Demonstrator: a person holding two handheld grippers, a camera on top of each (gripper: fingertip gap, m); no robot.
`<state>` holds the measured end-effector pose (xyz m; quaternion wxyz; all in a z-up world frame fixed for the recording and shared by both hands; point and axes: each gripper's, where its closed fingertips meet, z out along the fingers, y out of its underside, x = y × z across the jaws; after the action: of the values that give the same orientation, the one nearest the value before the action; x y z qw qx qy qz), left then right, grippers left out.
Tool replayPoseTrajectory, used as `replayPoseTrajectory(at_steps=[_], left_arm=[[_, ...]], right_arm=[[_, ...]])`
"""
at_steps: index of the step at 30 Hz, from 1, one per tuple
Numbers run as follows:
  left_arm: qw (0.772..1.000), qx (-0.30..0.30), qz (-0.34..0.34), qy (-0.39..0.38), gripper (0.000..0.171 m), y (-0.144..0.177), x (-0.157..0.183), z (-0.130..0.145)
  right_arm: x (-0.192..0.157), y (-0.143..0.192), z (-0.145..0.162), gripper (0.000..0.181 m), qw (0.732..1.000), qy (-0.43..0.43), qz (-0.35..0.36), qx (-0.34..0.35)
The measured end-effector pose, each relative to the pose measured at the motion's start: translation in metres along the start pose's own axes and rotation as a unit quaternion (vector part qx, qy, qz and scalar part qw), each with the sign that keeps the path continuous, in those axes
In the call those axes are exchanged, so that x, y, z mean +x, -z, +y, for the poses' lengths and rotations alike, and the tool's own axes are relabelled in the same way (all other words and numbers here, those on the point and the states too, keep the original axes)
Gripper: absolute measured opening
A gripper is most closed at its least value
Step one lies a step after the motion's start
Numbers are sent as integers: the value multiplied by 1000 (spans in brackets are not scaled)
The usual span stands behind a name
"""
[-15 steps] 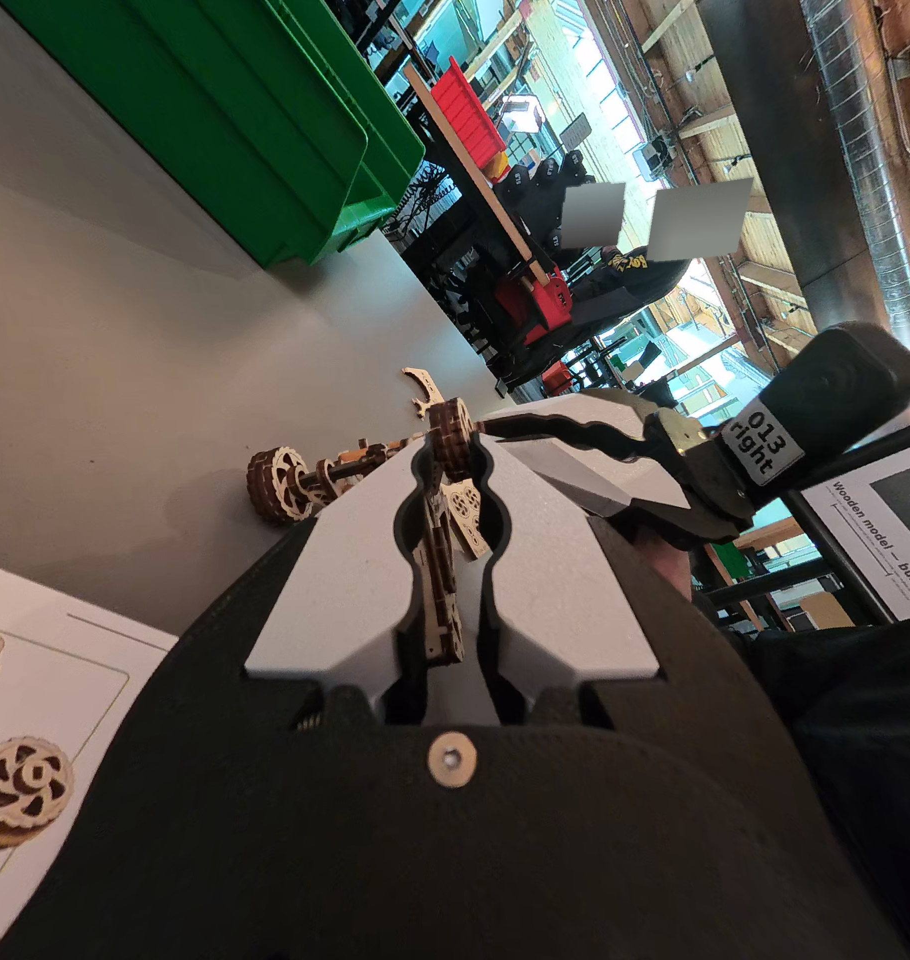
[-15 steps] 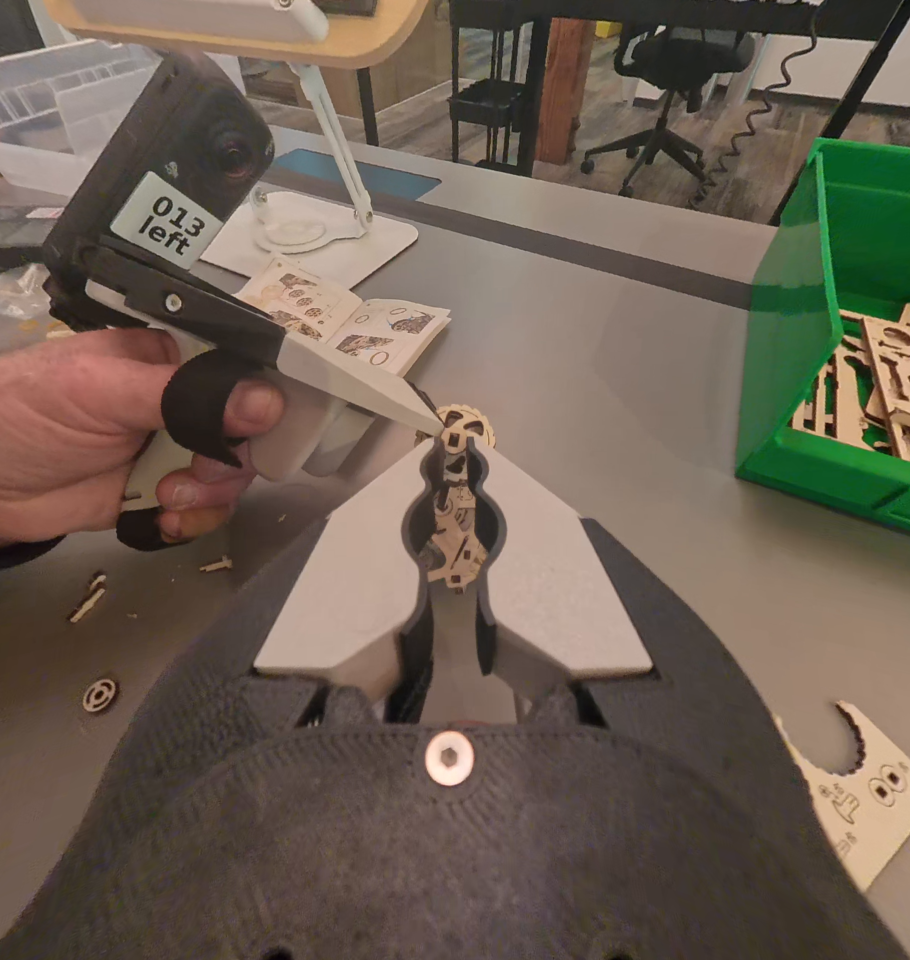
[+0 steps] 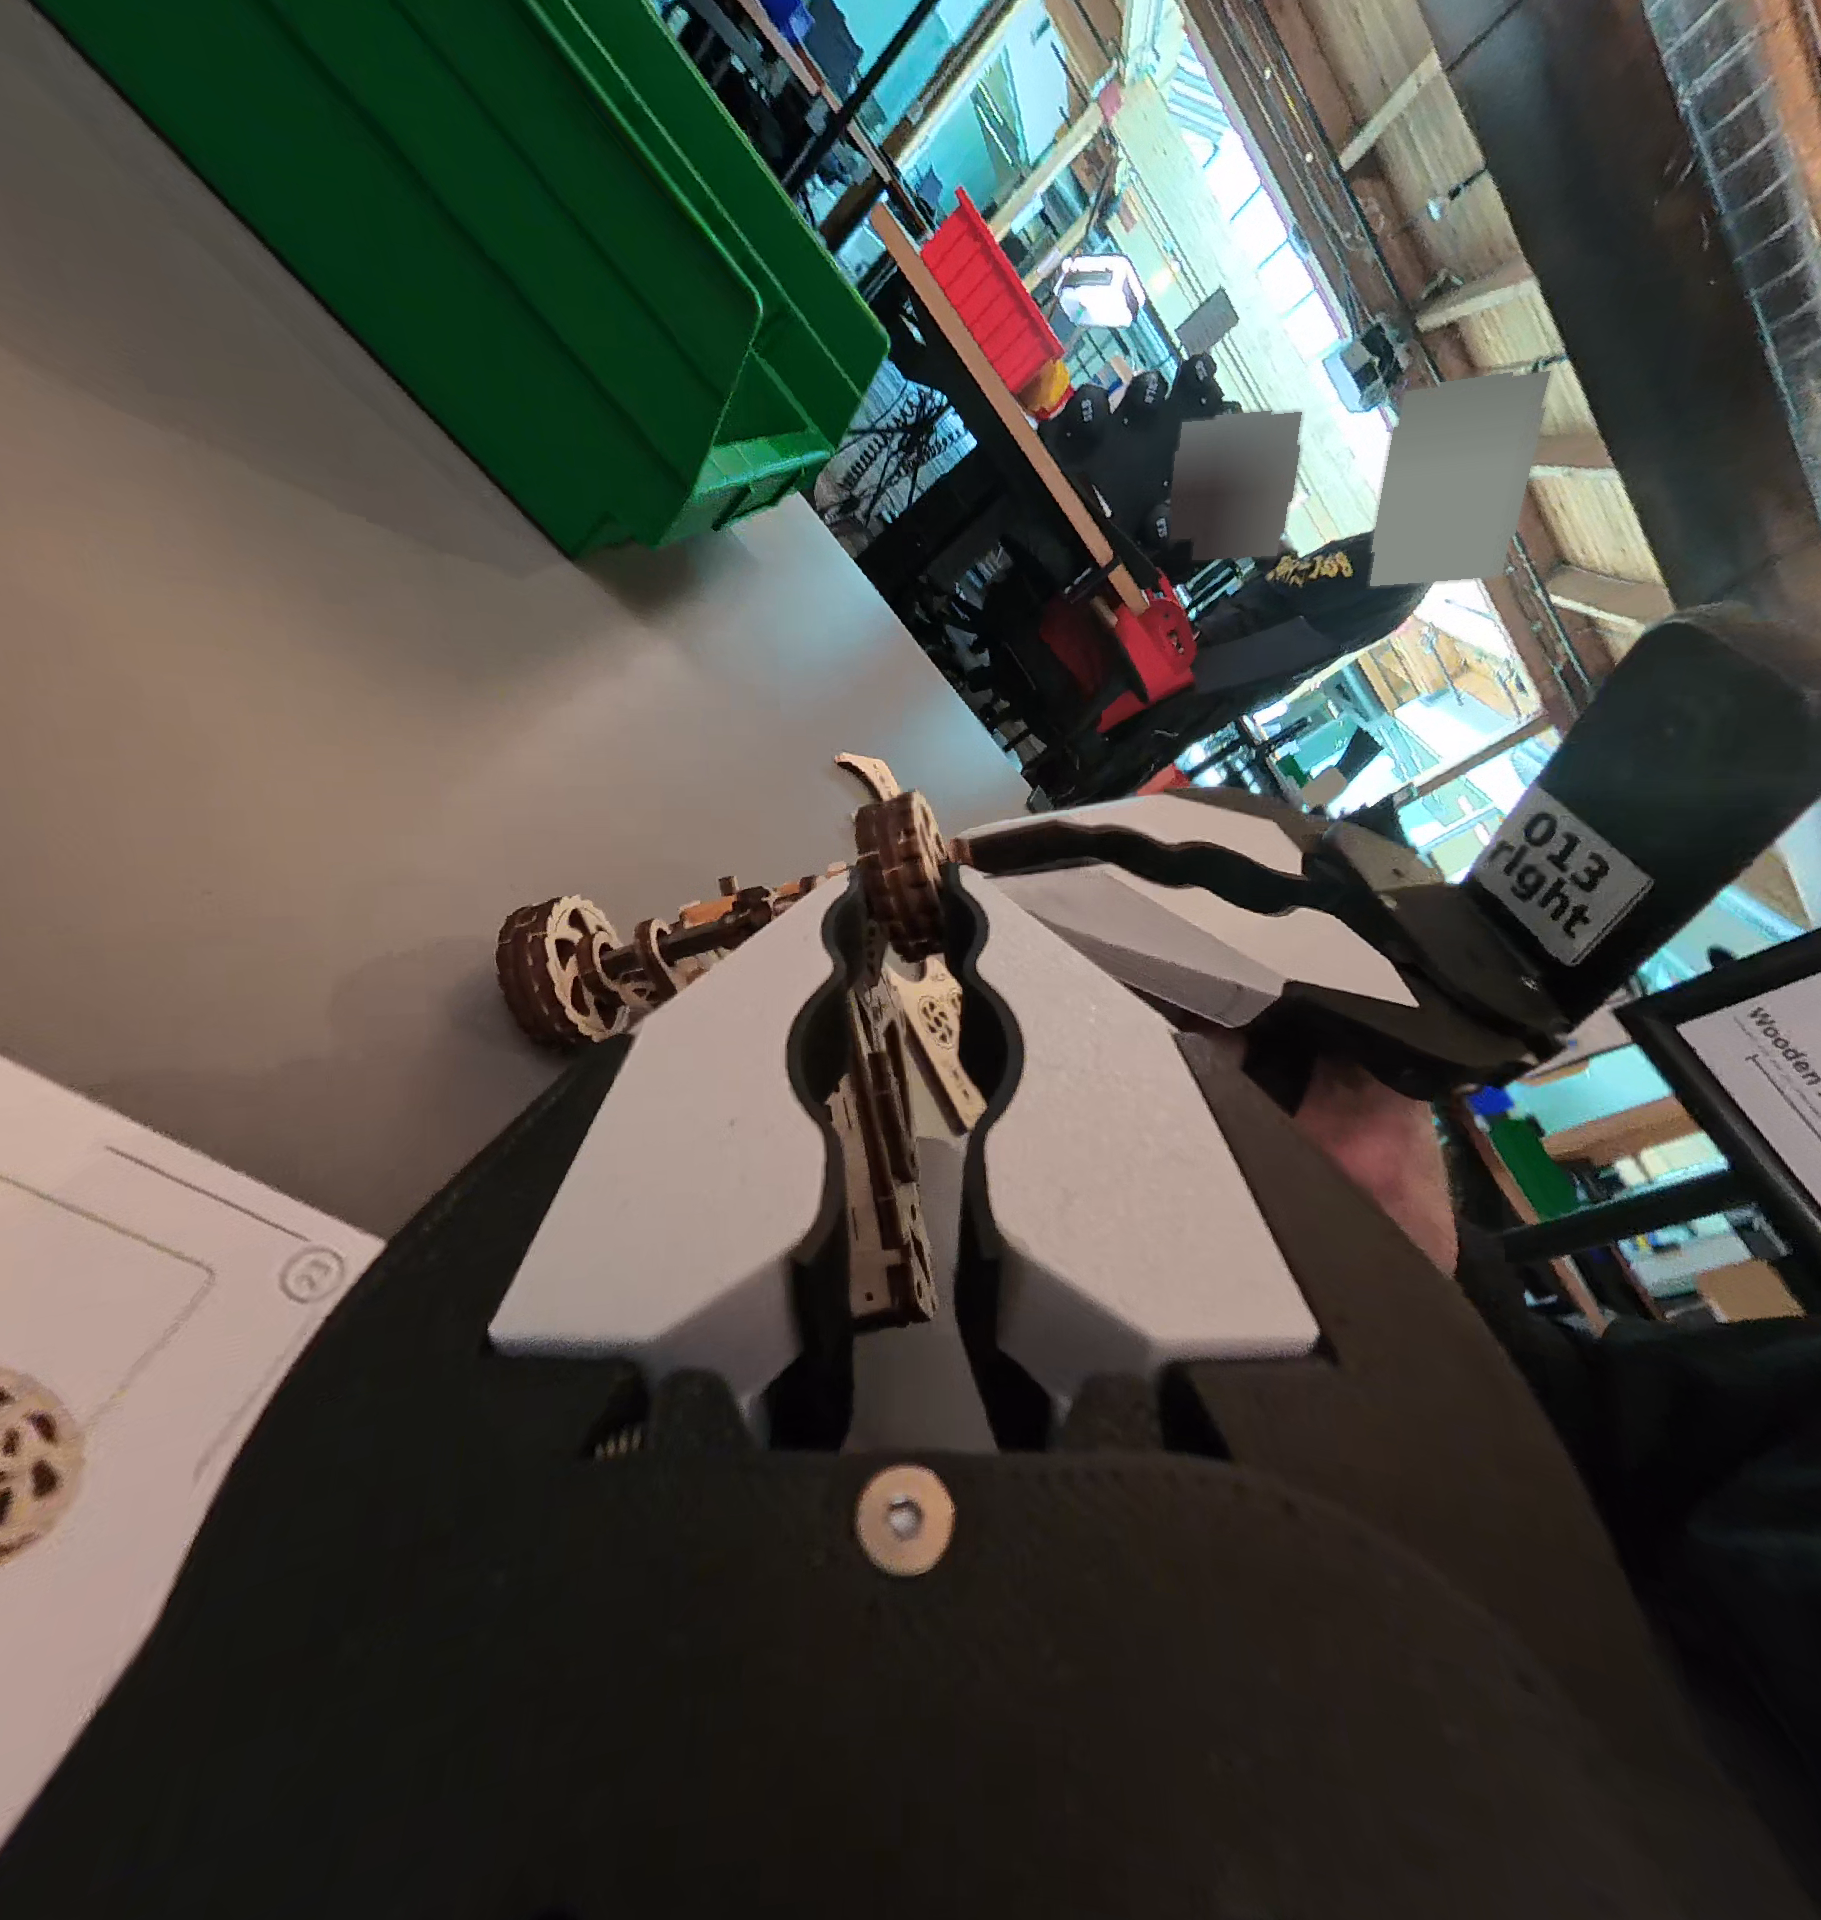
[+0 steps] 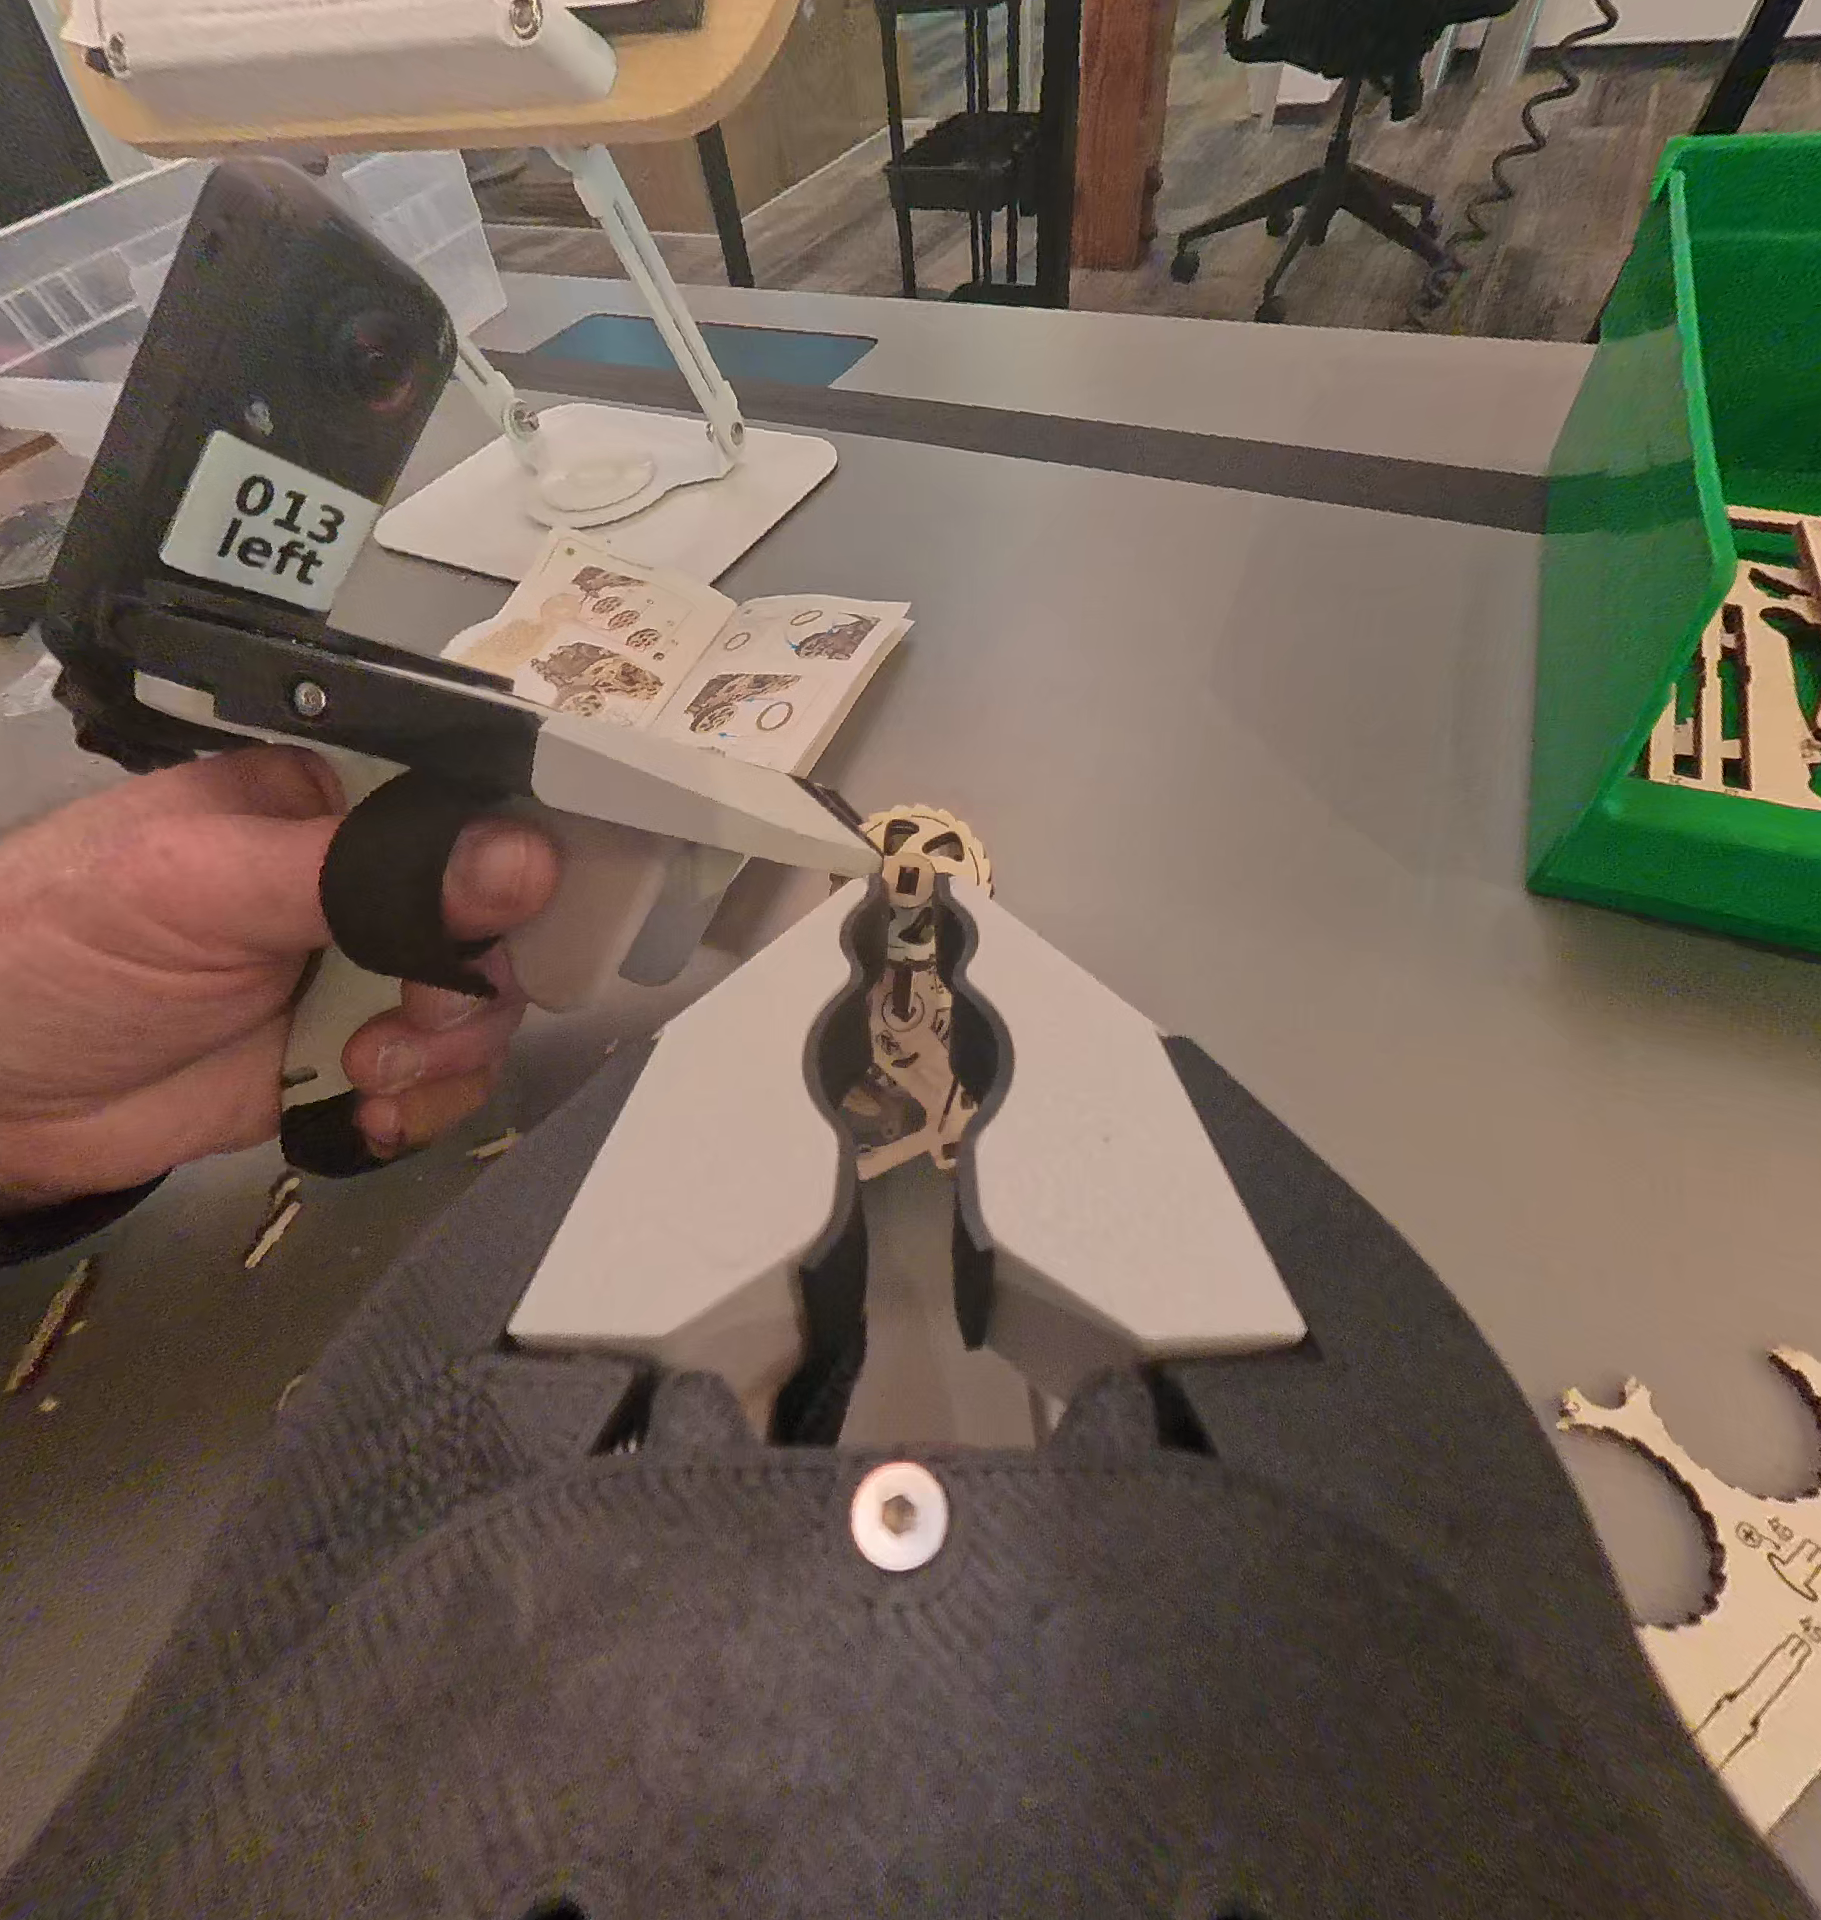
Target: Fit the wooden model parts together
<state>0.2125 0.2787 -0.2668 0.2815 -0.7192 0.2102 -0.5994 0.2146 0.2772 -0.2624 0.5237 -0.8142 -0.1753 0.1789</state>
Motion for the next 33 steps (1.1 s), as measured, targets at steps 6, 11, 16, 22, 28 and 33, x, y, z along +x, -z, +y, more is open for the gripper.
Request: replayPoseTrajectory(at_steps=[6, 11, 16, 22, 28, 33], left_arm=[[999, 34, -18, 21, 11, -1, 9, 10], [999, 31, -2, 30, 13, 2, 12, 12], [999, 13, 9, 33, 30, 2, 10, 3], [1000, -23, 3, 17, 17, -4, 8, 7], [999, -28, 9, 13, 16, -2, 8, 7], [999, -38, 20, 14, 16, -2, 10, 9]], right_arm=[[0, 8, 4, 6, 1000, -14, 2, -18], [-4, 10, 6, 6, 999, -5, 7, -35], [-5, 8, 5, 6, 999, 10, 12, -44], [-5, 8, 5, 6, 999, -3, 1, -36], [1, 12, 0, 21, 993, -84, -79, -2], [1, 6, 4, 11, 962, -183, -204, -1]])
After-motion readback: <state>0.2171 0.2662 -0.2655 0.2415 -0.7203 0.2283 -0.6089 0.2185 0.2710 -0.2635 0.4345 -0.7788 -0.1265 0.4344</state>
